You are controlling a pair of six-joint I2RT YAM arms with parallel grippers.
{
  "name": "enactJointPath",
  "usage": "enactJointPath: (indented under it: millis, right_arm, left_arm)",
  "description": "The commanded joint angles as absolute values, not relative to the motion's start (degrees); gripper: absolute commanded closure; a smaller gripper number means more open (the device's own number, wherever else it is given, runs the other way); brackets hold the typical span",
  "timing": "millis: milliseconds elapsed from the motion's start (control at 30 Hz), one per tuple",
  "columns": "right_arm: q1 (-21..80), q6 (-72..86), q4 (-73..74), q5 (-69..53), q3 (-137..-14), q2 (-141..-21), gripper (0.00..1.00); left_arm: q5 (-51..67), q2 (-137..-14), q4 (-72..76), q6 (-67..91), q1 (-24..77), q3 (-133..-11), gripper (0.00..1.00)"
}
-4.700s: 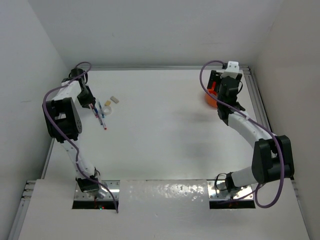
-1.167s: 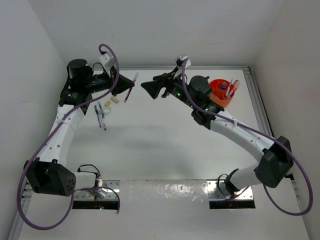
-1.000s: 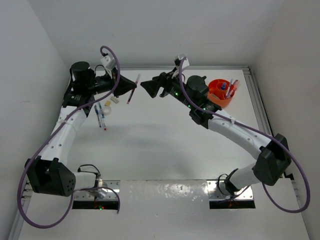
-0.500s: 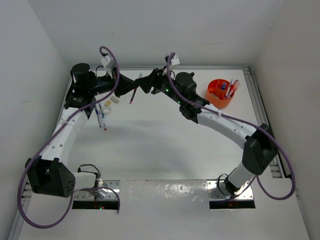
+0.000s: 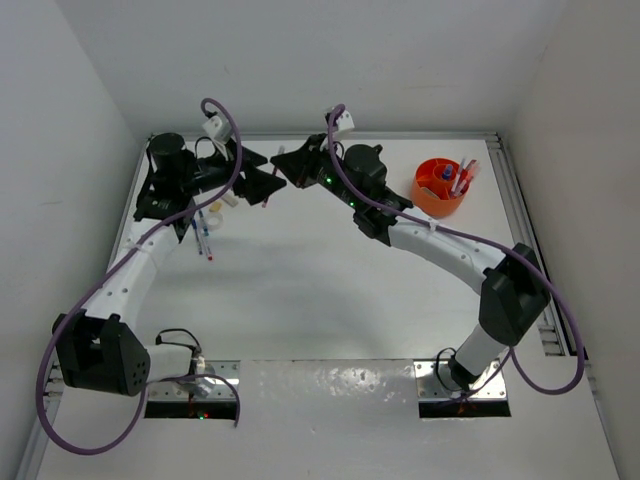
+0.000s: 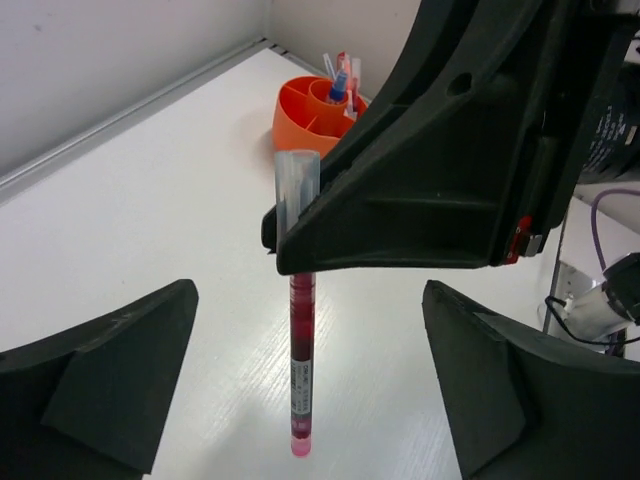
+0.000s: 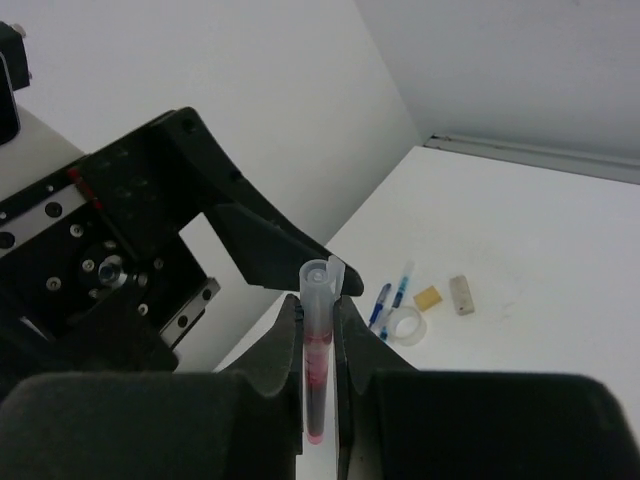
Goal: Sort the stationery into containers
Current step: Place the pen in the storage box.
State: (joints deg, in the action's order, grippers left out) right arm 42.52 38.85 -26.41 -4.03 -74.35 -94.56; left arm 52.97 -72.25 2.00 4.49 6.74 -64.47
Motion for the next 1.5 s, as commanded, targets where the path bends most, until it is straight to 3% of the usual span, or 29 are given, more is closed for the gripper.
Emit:
enactJointPath:
  millis: [0, 267, 433, 633, 1100, 1467]
  right_arm:
    - [41.93, 36.04, -26.37, -1.06, -75.41, -92.90, 1.00]
    - [29.55, 28.85, -20.31, 7.45, -69.71, -87.28, 1.00]
    - [17.50, 18.91, -16.79, 19.58, -65.22, -83.41, 1.00]
    - [7.31, 12.31, -20.12, 27.14, -63.55, -87.35, 1.00]
    - [3.69, 8.35, -30.76, 39.11, -59.86, -92.20, 1.00]
    - [0.70, 19.60, -33.30, 34.19, -55.90, -95.80, 1.00]
  left_arm:
    - [51.68, -70.49, 5.80, 5.19, 7.56, -62.85, 0.00]
    - [40.73, -70.23, -6.84, -3.06, 5.98, -65.65, 0.00]
    - [25.36, -69.52, -8.44, -2.72, 0.09, -60.57, 0.00]
    - [17.32, -69.43, -11.51, -4.30, -9.57, -55.73, 0.00]
    - [9.58, -74.44, -7.21, -4.13, -13.80, -53.09, 0.00]
    - [5.11, -74.97, -7.64, -0.71, -13.89, -51.24, 0.00]
